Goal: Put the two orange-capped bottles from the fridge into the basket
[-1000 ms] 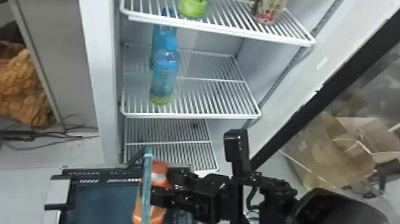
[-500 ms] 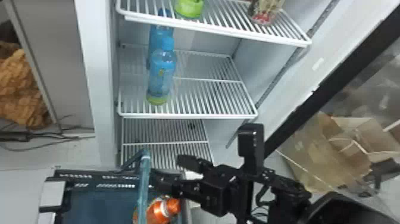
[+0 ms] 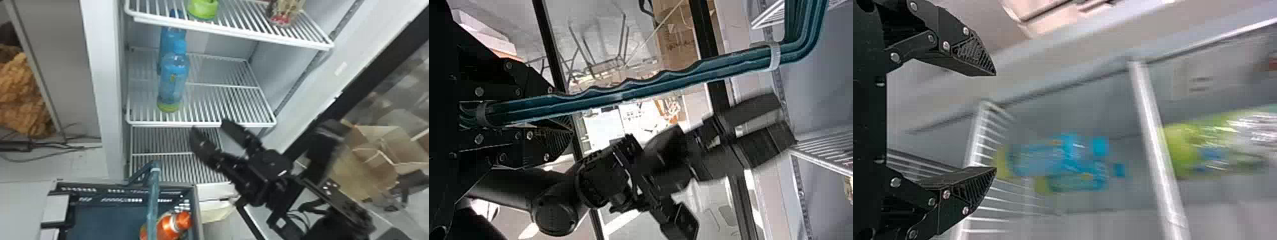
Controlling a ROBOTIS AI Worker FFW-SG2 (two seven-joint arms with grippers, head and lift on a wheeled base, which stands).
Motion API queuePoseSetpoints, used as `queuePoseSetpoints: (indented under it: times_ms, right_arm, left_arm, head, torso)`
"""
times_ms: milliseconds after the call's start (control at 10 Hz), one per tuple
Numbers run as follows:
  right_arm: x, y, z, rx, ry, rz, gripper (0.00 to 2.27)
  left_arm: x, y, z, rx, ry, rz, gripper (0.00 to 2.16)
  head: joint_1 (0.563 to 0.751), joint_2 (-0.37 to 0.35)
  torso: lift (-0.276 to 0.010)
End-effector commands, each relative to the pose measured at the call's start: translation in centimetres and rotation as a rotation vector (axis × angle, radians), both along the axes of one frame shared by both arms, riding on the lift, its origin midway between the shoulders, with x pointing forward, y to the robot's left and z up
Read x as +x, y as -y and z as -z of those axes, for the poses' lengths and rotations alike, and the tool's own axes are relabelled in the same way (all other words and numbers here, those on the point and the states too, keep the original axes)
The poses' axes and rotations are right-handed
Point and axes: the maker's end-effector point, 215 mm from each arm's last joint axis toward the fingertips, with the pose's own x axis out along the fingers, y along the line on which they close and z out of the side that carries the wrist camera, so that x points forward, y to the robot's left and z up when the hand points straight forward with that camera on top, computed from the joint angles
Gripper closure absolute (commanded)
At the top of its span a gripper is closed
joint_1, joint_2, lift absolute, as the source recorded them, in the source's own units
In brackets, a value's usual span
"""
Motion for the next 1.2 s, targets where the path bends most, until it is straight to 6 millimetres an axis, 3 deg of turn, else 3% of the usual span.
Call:
queuePoseSetpoints:
  times_ms: [0, 200, 400, 500, 800, 1100]
  right_arm:
    - [0.6, 1.2, -3.8, 0.045, 0.146, 0.067, 0.43]
    - [1.4, 3.6, -5.4, 0.042, 0.261, 0.158, 0.43]
    - [1.6, 6.3, -5.2, 0.006, 0.320, 0.259, 0.43]
    - [1.5, 7.3, -4.5, -0.030, 0.312, 0.289, 0.43]
    - [1.9, 10.2, -0.2, -0.129, 0.263, 0.339, 0.43]
    - [1.9, 10.4, -0.1, -0.127, 0.268, 0.346, 0.44]
  left_arm:
    - [0.0, 0.0, 0.0, -0.001, -0.002, -0.001, 1.19]
    - [-0.1, 0.0, 0.1, 0.002, -0.003, 0.001, 1.19]
    - [-0.2, 0.0, 0.2, 0.006, -0.004, 0.004, 1.19]
    - [-0.2, 0.0, 0.2, 0.006, -0.004, 0.004, 1.19]
    - [-0.2, 0.0, 0.3, 0.009, -0.004, 0.006, 1.19]
    - [-0.2, 0.1, 0.3, 0.008, -0.003, 0.005, 1.19]
  head:
    - [0.695, -0.350]
    - [0.695, -0.350]
    - [0.695, -0.350]
    - [0.695, -0.350]
    - [0.695, -0.350]
    - [0.695, -0.350]
  torso:
    - [-0.235]
    - [-0.235]
    - [-0.235]
    - [-0.235]
    - [-0.235]
    - [-0.235]
